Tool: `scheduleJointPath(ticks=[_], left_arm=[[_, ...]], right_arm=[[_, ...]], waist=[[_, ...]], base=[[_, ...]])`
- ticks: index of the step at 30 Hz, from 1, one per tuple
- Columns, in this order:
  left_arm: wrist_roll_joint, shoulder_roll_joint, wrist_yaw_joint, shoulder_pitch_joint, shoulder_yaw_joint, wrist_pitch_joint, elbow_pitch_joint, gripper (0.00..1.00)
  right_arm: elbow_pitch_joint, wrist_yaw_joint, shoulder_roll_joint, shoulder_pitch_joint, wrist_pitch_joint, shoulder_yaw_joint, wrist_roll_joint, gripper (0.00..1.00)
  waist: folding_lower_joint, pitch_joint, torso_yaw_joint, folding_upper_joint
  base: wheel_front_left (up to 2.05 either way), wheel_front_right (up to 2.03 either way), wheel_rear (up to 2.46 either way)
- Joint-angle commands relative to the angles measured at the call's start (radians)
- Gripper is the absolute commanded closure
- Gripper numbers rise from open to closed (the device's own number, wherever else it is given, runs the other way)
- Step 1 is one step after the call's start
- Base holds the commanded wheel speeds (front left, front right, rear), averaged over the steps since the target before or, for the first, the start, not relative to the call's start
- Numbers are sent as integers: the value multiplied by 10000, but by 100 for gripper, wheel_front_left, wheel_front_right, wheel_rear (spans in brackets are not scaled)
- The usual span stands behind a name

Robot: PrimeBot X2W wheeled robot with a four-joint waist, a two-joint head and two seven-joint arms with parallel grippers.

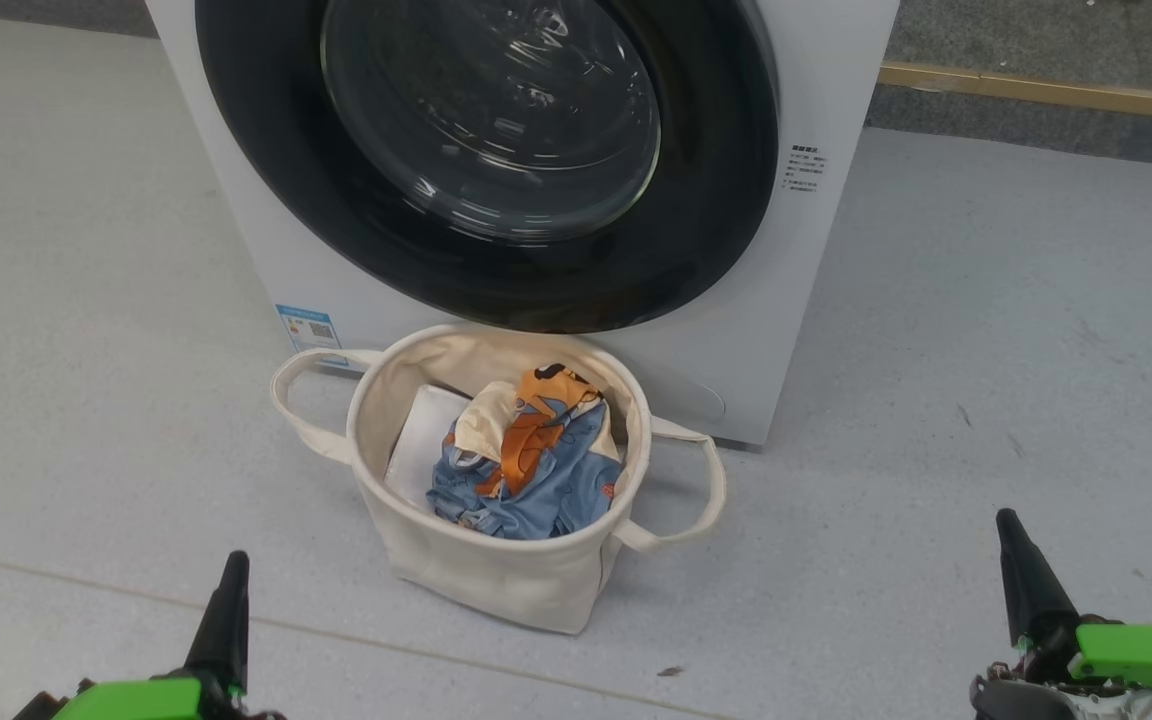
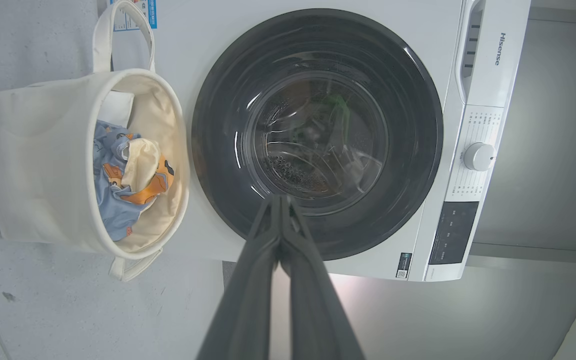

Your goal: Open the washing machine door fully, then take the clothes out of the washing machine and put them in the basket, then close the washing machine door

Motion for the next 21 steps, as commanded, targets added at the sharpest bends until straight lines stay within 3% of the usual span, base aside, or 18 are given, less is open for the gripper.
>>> scheduleJointPath(ticks=[1, 21], left_arm=[[-32, 58, -71, -446, 338, 78, -266, 100], [-33, 58, -71, -446, 338, 78, -267, 100]], right_arm=[[-313, 2, -116, -489, 83, 199, 58, 100], [-313, 2, -116, -489, 83, 199, 58, 100]], waist=[[0, 0, 0, 0], [0, 0, 0, 0]], base=[[0, 0, 0], [0, 0, 0]])
